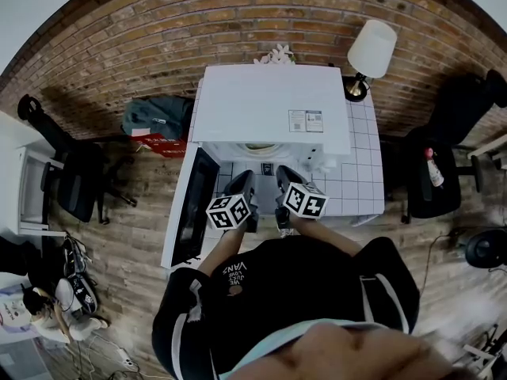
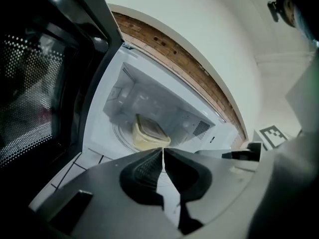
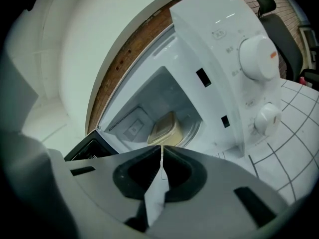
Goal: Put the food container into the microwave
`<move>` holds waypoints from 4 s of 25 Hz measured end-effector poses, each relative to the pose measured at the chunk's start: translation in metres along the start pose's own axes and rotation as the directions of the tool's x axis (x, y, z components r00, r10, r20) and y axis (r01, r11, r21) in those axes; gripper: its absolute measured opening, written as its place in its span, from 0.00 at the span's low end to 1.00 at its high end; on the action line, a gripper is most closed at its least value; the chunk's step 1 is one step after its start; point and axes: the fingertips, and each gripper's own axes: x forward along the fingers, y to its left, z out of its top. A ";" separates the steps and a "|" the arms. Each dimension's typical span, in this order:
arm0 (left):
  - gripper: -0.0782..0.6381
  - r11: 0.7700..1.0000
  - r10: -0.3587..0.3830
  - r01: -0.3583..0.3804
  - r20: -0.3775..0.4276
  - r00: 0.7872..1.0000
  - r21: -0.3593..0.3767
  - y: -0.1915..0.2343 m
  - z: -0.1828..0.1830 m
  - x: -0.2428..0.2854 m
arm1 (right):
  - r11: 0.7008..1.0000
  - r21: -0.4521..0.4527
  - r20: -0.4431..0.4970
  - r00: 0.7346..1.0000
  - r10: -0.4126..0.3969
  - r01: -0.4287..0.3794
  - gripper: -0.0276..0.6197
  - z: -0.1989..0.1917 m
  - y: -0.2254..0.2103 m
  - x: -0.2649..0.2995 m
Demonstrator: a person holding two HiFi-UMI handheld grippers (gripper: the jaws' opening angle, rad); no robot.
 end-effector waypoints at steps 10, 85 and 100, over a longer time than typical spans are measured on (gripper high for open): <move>0.14 1.000 -0.025 0.025 -0.006 1.000 0.005 -0.014 -0.015 -0.033 | 1.000 0.006 0.031 0.999 -0.017 0.016 0.06 -0.018 0.007 -0.034; 0.13 0.987 -0.034 0.028 0.037 0.999 0.157 -0.137 -0.128 -0.209 | 0.987 -0.151 0.005 0.999 0.046 -0.045 0.05 -0.122 -0.002 -0.249; 0.13 0.987 0.013 -0.024 0.070 0.997 0.161 -0.162 -0.148 -0.229 | 0.980 -0.181 -0.034 0.996 0.083 -0.087 0.05 -0.130 -0.013 -0.283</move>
